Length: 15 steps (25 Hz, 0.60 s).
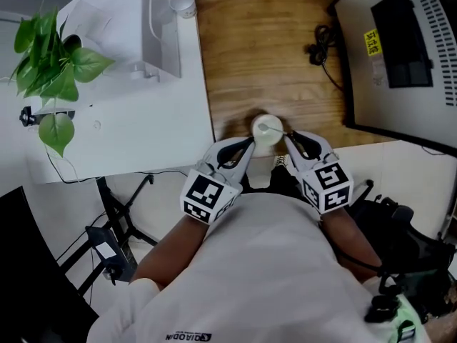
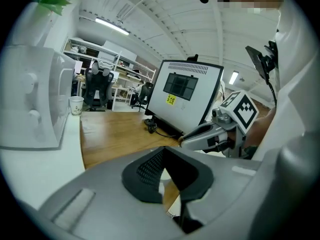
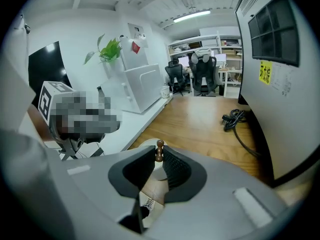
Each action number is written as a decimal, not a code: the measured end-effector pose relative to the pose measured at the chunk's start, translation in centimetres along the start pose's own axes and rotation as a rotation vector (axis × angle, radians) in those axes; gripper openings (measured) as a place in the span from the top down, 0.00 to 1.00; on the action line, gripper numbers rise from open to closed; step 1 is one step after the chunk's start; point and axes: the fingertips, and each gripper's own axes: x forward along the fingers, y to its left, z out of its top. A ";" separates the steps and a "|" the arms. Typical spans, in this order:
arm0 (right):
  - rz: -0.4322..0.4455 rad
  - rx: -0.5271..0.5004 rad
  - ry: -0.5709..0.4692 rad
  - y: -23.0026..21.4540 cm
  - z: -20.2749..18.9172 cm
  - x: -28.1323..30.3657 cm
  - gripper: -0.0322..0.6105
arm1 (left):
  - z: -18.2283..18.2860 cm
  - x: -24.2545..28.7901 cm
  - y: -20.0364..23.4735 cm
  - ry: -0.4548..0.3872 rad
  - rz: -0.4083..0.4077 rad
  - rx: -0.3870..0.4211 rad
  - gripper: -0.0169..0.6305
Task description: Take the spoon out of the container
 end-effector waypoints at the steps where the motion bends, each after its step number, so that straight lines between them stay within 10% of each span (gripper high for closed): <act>1: -0.015 -0.001 -0.010 0.2 0.1 -0.3 0.86 | 0.1 -0.3 -0.1 -0.006 -0.008 0.008 0.97; 15: -0.172 -0.059 -0.152 4.3 2.0 -5.7 0.86 | 0.7 -5.0 -2.7 -0.075 -0.113 0.102 0.97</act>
